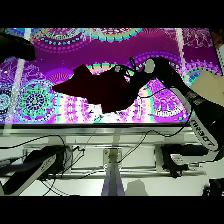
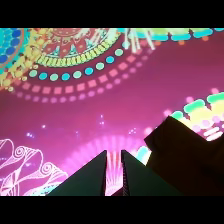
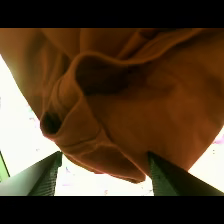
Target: Fold the clothes and pants, and hang the long-sleeved shirts on hangers.
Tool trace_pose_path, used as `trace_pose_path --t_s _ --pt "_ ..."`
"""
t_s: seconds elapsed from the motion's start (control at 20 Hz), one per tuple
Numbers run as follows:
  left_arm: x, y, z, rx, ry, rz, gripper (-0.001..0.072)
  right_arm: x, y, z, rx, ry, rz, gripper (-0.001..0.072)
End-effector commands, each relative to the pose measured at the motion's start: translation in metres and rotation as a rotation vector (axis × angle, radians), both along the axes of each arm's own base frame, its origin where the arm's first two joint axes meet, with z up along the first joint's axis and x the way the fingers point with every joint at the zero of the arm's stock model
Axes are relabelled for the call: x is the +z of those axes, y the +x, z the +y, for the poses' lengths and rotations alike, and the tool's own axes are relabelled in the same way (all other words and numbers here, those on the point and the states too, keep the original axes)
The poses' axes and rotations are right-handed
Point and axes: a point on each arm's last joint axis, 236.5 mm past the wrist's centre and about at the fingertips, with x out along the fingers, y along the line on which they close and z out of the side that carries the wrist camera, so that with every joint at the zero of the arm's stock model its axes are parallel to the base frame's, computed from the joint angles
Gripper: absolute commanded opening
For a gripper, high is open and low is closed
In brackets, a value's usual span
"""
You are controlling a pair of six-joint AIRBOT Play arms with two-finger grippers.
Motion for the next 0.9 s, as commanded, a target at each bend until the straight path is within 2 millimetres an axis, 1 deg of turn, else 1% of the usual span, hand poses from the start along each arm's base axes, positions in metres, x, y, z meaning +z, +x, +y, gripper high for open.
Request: trace_pose_path --t_s 0.0,0.1,0.15,0.2,0.25,0.3,0.4,0.45,0.55,0.6,0.7,0.75,0.8,0.85 --pt "0.000 0.000 0.000 0.000 0.000 0.000 0.0110 -0.008 -0.012 -0.007 0.126 -0.028 0.006 0.0584" --pt "0.000 0.000 0.000 0.000 0.000 -0.001 0.0110 -0.018 -0.026 -0.005 0.211 -0.003 0.025 0.0537" --pt "0.000 0.000 0.000 0.000 0.000 -0.001 0.0110 -0.023 -0.031 0.000 0.255 0.024 0.023 0.0535" --pt "0.000 0.000 0.000 0.000 0.000 -0.001 0.0110 -0.030 -0.030 0.004 0.281 0.032 -0.008 0.0531" --pt "0.000 0.000 0.000 0.000 0.000 -0.001 0.0110 -0.037 -0.025 0.008 0.273 0.030 -0.049 0.0498" --pt "0.000 0.000 0.000 0.000 0.000 -0.001 0.0110 -0.042 -0.017 0.013 0.264 0.031 -0.097 0.0436" --pt "0.000 0.000 0.000 0.000 0.000 0.000 0.0110 -0.044 0.001 0.025 0.232 0.046 -0.196 0.0425" --pt "0.000 0.000 0.000 0.000 0.000 -0.001 0.0110 -0.041 0.011 0.029 0.204 0.053 -0.241 0.0378" --pt "0.000 0.000 0.000 0.000 0.000 0.000 0.0110 -0.036 0.030 0.033 0.135 0.061 -0.309 0.0041" --pt "0.000 0.000 0.000 0.000 0.000 0.000 0.0110 -0.035 0.035 0.032 0.095 0.062 -0.316 0.0013" --pt "-0.001 -0.001 0.000 0.000 0.001 0.004 0.0110 -0.028 0.041 0.029 0.041 0.054 -0.325 0.0012" --pt "-0.004 -0.002 0.000 0.000 0.002 0.019 0.0110 -0.017 0.047 0.028 -0.002 0.063 -0.339 0.0012" --pt "-0.006 -0.003 0.001 0.002 0.006 0.027 0.0110 0.000 0.057 0.028 -0.053 0.080 -0.367 0.0012" --pt "-0.011 -0.002 0.006 0.013 0.017 0.046 0.0126 0.023 0.067 0.029 -0.101 0.105 -0.403 0.0012"
